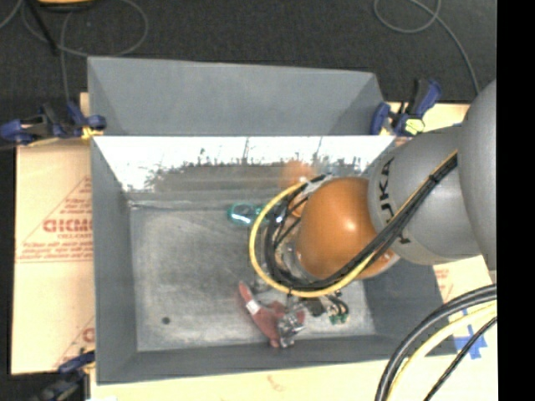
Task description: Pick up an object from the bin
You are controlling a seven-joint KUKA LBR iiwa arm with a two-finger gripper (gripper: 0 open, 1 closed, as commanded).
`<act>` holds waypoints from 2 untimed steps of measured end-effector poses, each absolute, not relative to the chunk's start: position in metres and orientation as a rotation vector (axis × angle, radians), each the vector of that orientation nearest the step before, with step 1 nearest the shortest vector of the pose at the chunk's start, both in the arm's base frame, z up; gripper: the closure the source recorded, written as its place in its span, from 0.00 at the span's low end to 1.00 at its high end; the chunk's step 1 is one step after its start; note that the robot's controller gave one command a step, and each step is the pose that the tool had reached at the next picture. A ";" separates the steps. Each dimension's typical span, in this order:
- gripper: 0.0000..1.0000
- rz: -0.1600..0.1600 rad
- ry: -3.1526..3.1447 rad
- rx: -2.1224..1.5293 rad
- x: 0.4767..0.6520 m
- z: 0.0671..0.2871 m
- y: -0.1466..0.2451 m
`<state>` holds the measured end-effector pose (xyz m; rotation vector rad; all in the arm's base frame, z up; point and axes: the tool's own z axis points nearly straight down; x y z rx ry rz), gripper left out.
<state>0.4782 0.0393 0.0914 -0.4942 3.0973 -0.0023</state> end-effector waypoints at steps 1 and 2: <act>1.00 0.001 3.132 -0.075 0.497 0.073 0.043; 1.00 0.001 3.132 -0.076 0.497 0.073 0.043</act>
Offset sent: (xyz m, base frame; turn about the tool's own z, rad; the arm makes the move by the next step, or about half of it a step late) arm 0.0000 0.0000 0.0000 0.0000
